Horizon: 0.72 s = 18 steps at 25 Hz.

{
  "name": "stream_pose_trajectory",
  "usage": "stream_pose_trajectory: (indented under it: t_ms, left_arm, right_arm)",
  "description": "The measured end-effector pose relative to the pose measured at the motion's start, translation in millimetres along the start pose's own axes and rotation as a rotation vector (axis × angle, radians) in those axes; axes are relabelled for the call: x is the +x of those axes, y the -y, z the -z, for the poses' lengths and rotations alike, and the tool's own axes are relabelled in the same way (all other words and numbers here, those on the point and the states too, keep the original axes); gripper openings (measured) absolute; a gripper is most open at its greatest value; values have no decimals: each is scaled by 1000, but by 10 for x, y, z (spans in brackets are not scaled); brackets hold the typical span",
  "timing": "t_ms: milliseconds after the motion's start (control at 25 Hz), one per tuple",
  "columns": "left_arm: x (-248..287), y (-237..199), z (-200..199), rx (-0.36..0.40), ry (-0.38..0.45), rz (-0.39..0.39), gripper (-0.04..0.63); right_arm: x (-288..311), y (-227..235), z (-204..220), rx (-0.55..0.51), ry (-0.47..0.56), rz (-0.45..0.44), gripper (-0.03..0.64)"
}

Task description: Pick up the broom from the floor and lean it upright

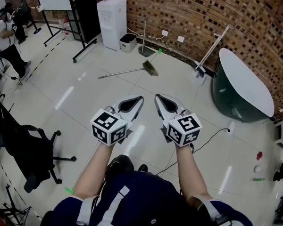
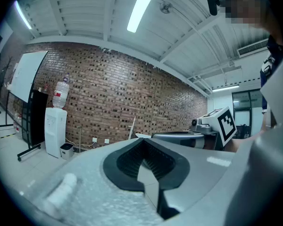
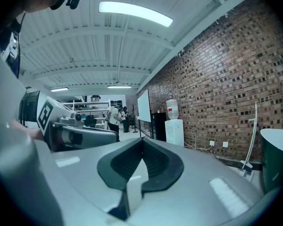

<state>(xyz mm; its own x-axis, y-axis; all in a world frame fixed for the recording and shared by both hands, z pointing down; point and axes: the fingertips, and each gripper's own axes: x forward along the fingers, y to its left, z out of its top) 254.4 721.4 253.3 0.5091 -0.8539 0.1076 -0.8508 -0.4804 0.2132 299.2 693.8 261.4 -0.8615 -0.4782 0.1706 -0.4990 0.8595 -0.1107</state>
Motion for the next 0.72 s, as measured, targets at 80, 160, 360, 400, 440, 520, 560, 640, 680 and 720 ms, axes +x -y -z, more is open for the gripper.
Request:
stream_pose_trajectory:
  t_ms: [80, 160, 360, 400, 440, 520, 560, 640, 680, 720]
  left_arm:
    - [25, -98, 9, 3, 0, -1, -3]
    - [62, -234, 20, 4, -1, -2, -3]
    - [246, -746, 71, -17, 6, -1, -3]
    - [284, -868, 92, -25, 5, 2, -3]
    - [319, -996, 114, -34, 4, 5, -3]
    - [382, -1265, 133, -53, 3, 11, -3]
    - [412, -1397, 127, -62, 4, 15, -3]
    - [469, -1645, 95, -73, 5, 24, -3]
    - [498, -1760, 78, -75, 3, 29, -3]
    - [531, -1872, 64, -76, -1, 33, -3]
  right_arm:
    - [93, 32, -2, -4, 2, 1, 3]
    - [217, 78, 8, -8, 1, 3, 3]
    - [684, 269, 76, -16, -19, 10, 3]
    - [797, 299, 84, -18, -24, 12, 3]
    - [915, 323, 87, -21, -30, 14, 3]
    - [1168, 370, 74, -27, -40, 17, 3]
    - [1297, 399, 58, -28, -45, 20, 3]
    - [1547, 471, 15, -26, -52, 30, 3]
    - [1664, 511, -9, -23, -53, 36, 3]
    - [1777, 555, -32, -19, -52, 41, 3]
